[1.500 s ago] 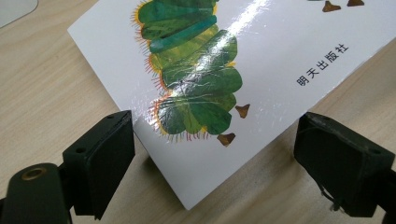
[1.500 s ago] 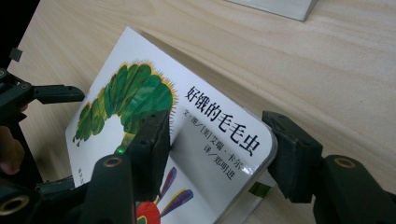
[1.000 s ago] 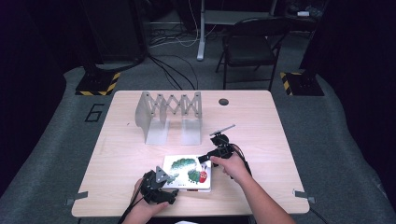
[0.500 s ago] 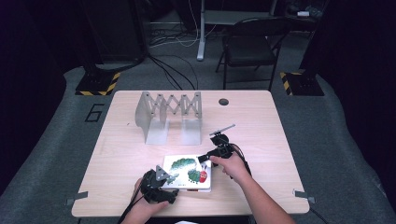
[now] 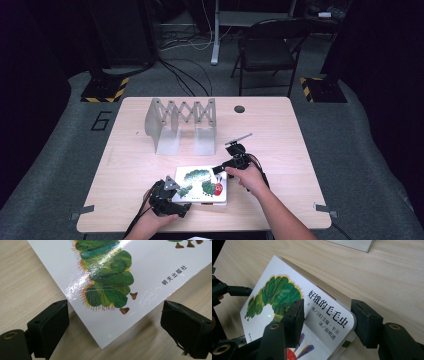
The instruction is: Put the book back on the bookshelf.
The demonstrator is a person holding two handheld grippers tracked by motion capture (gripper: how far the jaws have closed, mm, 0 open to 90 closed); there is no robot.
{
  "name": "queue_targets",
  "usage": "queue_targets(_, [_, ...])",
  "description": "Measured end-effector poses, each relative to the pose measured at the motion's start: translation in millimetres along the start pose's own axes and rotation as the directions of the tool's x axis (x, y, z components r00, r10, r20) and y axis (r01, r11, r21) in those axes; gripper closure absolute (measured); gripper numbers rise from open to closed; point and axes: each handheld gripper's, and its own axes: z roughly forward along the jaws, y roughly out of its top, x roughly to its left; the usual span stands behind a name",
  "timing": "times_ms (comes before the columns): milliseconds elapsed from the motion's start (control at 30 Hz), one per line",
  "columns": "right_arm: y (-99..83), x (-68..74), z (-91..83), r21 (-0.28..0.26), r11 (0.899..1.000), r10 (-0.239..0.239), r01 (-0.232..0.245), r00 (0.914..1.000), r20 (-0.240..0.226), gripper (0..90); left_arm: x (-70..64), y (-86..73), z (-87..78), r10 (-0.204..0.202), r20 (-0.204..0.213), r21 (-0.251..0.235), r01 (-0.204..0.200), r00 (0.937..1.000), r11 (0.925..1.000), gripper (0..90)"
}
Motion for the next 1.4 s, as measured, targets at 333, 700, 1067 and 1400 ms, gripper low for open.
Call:
queue_targets(333, [-0.1,-0.9,0.7,0.003,1.0,0.003,-0.003,1.0,-0.003,45.0,6.3,1.3,-2.6,-0.037,0.042,0.0,0.037,0.9984,0.9993,11.0])
queue_targets(700, [-0.2,-1.9,1.0,0.001,1.0,0.002,-0.002,1.0,-0.003,45.1,11.9,3.7,-10.7,-0.075,0.068,-0.033,0.078,0.9948,0.9964,16.0])
queue_targets(1067, [-0.2,-1.5,1.6,0.003,1.0,0.0,0.0,1.0,0.002,45.0,16.4,7.7,-9.9,-0.091,0.057,-0.055,0.094,0.9942,0.9941,16.7])
queue_targets(1400, [-0.3,-0.7,1.1,0.002,1.0,0.001,-0.001,1.0,0.0,45.1,19.6,7.7,-6.1,-0.11,0.049,-0.066,0.113,0.9927,0.9914,17.0])
